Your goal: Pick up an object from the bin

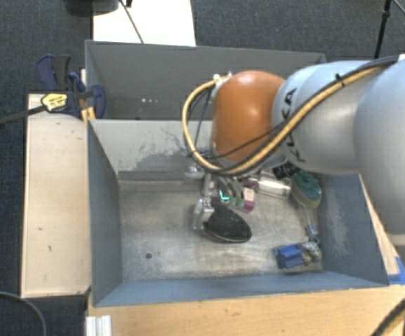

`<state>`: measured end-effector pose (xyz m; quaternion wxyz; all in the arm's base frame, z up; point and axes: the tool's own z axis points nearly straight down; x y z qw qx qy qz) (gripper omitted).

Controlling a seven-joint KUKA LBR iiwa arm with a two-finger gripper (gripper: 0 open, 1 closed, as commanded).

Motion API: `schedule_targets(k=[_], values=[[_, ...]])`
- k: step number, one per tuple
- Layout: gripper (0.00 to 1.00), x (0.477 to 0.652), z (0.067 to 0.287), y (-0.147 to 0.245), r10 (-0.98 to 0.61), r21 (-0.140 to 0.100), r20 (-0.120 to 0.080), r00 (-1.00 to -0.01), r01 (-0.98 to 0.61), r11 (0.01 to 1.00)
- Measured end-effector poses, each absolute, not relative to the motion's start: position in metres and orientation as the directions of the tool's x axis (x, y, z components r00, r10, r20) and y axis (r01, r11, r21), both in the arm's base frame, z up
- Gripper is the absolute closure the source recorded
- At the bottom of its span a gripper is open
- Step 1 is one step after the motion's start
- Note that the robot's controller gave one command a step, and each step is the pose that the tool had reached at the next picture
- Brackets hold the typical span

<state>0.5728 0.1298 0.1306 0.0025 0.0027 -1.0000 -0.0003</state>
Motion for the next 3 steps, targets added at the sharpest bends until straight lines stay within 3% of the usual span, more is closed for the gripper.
schedule_targets(k=[2, 3], values=[[0.0, 0.566, 0.073, 0.034, 0.05, 0.006, -0.007, -0.999, 0.05, 0.999], [0.0, 0.542, 0.077, -0.014, 0.129, 0.0, 0.002, -0.992, 0.129, 0.992]])
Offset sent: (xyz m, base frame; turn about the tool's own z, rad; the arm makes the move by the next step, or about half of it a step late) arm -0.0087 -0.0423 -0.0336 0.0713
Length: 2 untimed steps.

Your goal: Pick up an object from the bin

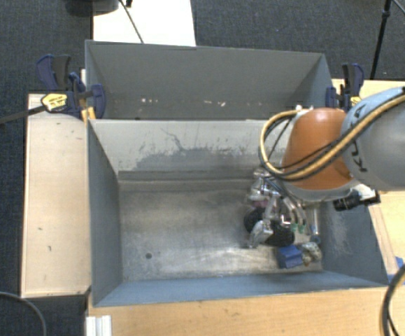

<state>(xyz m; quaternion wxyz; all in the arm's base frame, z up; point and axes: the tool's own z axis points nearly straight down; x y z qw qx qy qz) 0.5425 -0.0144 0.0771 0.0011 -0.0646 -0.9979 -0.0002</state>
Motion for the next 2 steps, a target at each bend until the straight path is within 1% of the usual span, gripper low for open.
schedule_targets(k=[1, 2], values=[[0.0, 0.544, 0.073, -0.051, 0.312, 0.007, -0.002, -0.95, 0.311, 0.95], [0.0, 0.544, 0.072, -0.104, 0.338, 0.01, -0.006, -0.941, 0.338, 0.941]])
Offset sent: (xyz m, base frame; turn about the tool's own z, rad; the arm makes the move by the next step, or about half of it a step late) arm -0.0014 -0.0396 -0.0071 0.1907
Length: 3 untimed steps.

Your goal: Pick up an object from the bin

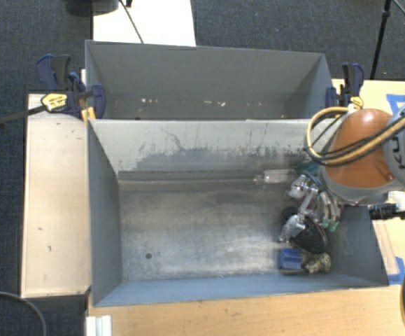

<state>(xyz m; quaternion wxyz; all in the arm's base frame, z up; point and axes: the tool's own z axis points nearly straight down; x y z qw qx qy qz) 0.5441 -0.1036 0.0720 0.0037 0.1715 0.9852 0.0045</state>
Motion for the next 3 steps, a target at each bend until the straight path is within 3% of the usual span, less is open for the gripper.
schedule_targets(k=[1, 2, 3], values=[[0.0, 0.531, 0.099, -0.134, 0.14, 0.02, -0.005, -0.99, 0.14, 0.99], [1.0, 0.53, 0.098, -0.133, 0.145, 0.022, -0.003, -0.989, 0.145, 0.989], [1.0, 0.53, 0.229, -0.144, 0.099, -0.002, -0.012, -0.995, 0.099, 0.995]])
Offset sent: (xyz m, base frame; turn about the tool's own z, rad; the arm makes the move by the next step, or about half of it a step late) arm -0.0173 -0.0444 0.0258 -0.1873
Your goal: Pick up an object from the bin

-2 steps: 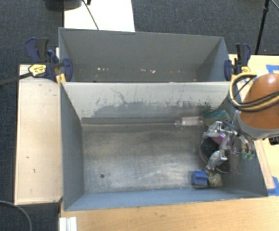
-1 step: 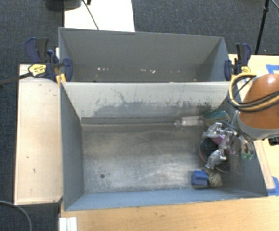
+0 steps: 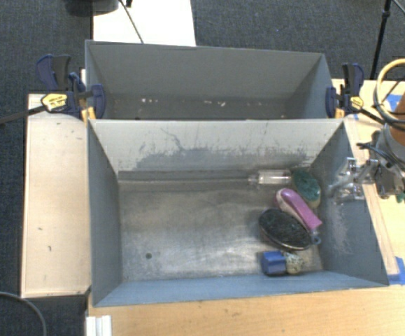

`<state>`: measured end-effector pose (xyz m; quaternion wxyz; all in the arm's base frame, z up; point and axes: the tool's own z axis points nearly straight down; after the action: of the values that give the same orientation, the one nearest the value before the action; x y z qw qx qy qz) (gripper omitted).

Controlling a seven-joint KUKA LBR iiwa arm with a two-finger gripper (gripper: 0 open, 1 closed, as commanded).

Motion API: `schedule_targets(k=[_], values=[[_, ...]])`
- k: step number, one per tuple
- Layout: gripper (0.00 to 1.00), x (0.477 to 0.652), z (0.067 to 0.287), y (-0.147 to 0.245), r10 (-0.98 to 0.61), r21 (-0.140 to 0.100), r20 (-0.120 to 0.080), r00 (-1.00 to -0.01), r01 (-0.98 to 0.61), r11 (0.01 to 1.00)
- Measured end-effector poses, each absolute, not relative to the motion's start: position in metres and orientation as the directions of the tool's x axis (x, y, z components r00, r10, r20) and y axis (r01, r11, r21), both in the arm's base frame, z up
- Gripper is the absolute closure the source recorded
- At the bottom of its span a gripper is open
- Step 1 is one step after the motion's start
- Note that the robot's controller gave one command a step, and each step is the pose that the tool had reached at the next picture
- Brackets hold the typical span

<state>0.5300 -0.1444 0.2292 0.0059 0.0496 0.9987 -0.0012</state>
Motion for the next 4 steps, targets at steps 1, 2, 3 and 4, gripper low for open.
schedule_targets(k=[1, 2, 3, 4], values=[[1.0, 0.584, 0.223, -0.105, -0.383, -0.001, -0.006, -0.924, -0.383, 0.924], [0.0, 0.583, 0.223, -0.106, -0.377, -0.001, -0.005, -0.926, -0.377, 0.926], [0.0, 0.578, 0.11, -0.108, -0.501, 0.004, 0.006, -0.866, -0.501, 0.866], [0.0, 0.579, 0.112, -0.105, -0.586, -0.006, -0.004, -0.81, -0.586, 0.81]])
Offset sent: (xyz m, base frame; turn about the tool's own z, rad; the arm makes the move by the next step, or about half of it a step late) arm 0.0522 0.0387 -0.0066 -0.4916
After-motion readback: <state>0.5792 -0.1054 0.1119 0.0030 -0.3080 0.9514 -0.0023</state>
